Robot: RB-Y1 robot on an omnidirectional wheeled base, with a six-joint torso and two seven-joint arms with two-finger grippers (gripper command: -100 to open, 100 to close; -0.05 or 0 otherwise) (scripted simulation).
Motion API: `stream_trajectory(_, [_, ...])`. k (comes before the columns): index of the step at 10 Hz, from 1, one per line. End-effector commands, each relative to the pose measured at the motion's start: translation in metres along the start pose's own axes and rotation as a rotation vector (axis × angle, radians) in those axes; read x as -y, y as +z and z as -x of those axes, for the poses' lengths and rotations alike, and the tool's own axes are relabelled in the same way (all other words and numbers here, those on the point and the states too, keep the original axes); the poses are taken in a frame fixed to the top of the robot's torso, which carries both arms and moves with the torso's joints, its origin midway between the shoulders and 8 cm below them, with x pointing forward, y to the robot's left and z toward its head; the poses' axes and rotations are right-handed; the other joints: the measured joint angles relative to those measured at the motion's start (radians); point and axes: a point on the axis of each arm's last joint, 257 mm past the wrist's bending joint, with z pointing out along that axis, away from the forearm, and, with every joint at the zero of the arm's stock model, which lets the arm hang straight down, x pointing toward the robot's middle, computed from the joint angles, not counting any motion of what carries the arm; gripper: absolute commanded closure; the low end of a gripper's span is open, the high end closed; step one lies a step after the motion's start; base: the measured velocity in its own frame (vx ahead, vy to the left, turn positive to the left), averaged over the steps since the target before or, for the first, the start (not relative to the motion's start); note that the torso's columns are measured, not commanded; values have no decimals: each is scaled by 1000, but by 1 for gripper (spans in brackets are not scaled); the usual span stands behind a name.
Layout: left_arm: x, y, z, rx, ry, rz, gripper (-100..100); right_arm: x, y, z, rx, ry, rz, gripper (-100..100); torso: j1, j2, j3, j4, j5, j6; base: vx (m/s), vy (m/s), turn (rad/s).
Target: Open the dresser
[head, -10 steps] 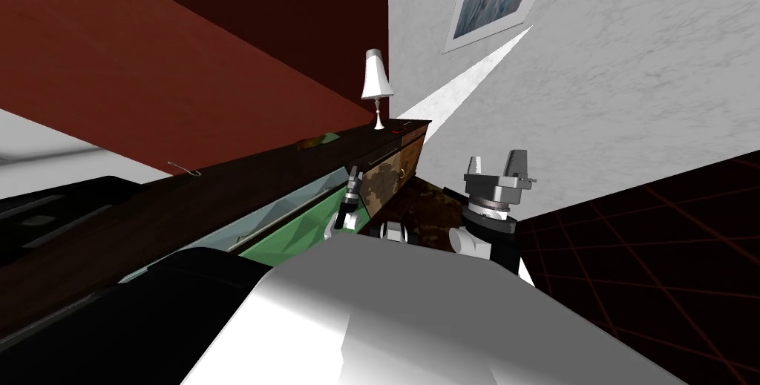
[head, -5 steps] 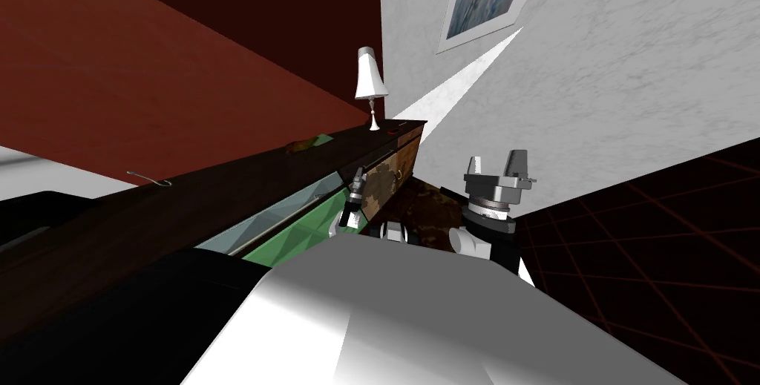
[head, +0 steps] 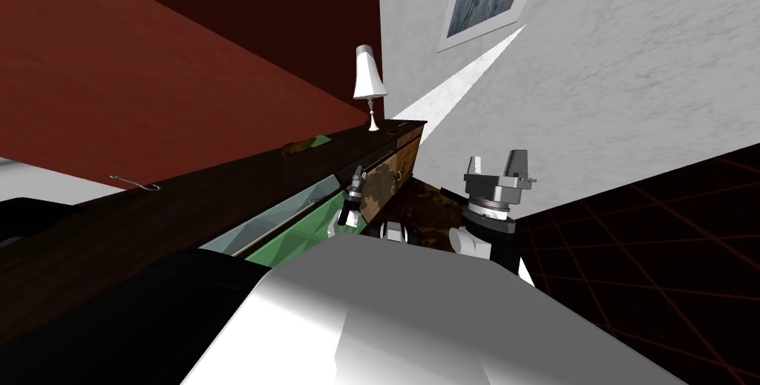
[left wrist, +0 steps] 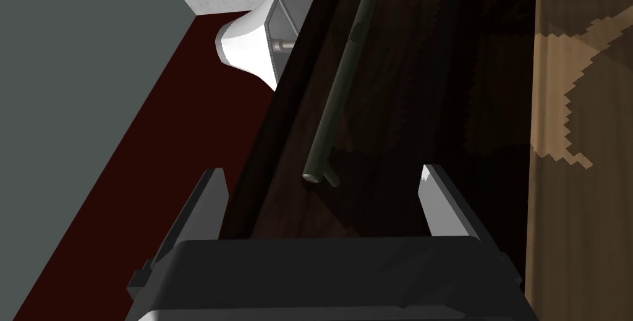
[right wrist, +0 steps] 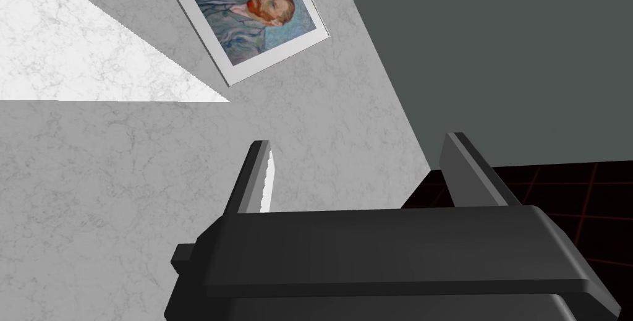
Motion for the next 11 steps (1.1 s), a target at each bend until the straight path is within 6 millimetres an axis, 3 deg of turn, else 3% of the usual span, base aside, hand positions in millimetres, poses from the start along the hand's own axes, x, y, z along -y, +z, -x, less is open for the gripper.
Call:
stream_trajectory(1, [-10, -6, -3, 0, -1, 0, 100, 0, 0, 0, 0, 0, 0, 0, 0, 3, 2, 1, 0, 0, -64, 9, 1])
stream_trajectory(3, [-3, -3, -4, -2, -2, -16, 100, 0, 0, 0, 0, 0, 0, 0, 5, -1, 0, -4, 3, -3, -41, -6, -12])
stream_trajectory(4, [-8, 1, 2, 2, 12, 4, -100, 0, 0, 0, 0, 0, 0, 0, 4, -4, -2, -2, 2, -1, 2, -35, 61])
stream_trajectory(11, [-19, 25, 29, 23, 74, 80, -100, 0, 0, 0, 0, 0, 0, 0, 2, 0, 0, 0, 0, 0, 29, -76, 67])
